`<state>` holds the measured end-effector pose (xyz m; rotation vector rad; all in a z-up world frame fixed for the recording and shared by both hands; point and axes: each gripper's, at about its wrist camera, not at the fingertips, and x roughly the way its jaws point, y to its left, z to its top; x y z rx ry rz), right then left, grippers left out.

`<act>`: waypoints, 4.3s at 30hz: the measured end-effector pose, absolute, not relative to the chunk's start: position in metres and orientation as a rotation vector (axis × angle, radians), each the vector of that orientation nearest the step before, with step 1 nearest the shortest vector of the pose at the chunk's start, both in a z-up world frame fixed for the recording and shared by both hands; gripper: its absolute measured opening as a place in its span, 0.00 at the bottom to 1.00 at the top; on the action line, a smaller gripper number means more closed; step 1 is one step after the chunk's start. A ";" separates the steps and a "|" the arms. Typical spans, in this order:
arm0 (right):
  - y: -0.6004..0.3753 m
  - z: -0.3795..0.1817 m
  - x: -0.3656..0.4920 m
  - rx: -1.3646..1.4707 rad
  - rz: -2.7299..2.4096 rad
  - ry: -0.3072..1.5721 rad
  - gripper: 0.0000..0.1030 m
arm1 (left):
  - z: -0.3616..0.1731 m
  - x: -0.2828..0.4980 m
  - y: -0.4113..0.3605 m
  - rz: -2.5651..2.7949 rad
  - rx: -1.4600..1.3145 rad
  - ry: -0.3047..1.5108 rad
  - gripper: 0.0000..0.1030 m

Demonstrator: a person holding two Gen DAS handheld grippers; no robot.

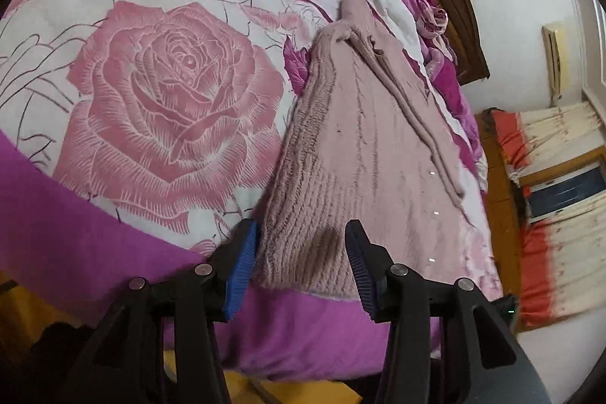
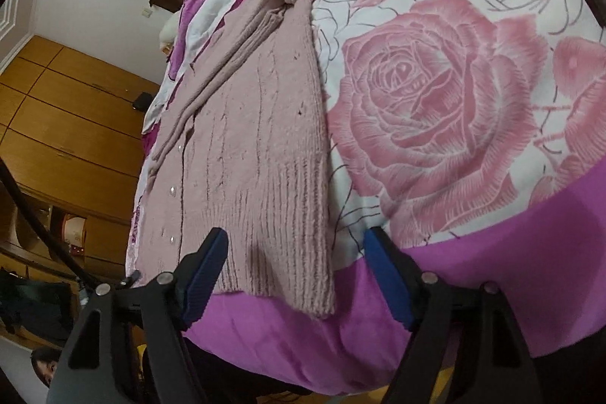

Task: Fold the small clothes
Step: 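Grasp the ribbed hem with the right gripper while the left gripper grasps the hem, then lift the hem with both grippers and fold it toward the collar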

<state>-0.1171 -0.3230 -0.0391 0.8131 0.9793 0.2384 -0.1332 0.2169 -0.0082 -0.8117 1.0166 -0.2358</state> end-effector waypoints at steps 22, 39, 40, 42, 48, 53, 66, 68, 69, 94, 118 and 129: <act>-0.299 -0.042 -0.109 0.745 0.234 0.979 0.12 | 0.002 -0.139 0.193 -0.092 -0.568 0.940 0.00; -0.311 0.017 -0.111 0.780 0.253 0.869 0.11 | 0.068 -0.160 0.165 -0.151 -0.449 0.780 0.00; -0.312 0.022 -0.112 0.779 0.253 0.861 0.11 | 0.072 -0.160 0.164 -0.153 -0.445 0.772 0.00; -0.316 0.029 -0.113 0.778 0.251 0.846 0.11 | 0.076 -0.161 0.163 -0.156 -0.447 0.760 0.00; -0.325 0.050 -0.121 0.810 0.238 0.761 0.11 | 0.085 -0.163 0.179 -0.155 -0.494 0.739 0.00; -0.318 0.069 -0.114 0.779 0.241 0.744 0.11 | 0.094 -0.161 0.192 -0.146 -0.513 0.721 0.00; -0.311 0.103 -0.101 0.716 0.275 0.715 0.12 | 0.118 -0.153 0.191 -0.157 -0.508 0.682 0.00; -0.312 0.108 -0.099 0.709 0.280 0.704 0.12 | 0.125 -0.151 0.190 -0.155 -0.502 0.670 0.00; -0.313 0.110 -0.098 0.709 0.282 0.698 0.12 | 0.130 -0.149 0.190 -0.159 -0.501 0.666 0.00; -0.323 0.149 -0.034 0.616 0.336 0.607 0.12 | 0.149 -0.048 0.193 -0.133 -0.470 0.686 0.00; -0.339 0.141 0.079 0.419 0.169 0.583 0.12 | 0.143 0.071 0.162 -0.133 -0.161 0.665 0.00; -0.332 0.120 0.142 0.358 0.161 0.592 0.12 | 0.141 0.144 0.157 -0.069 -0.049 0.659 0.00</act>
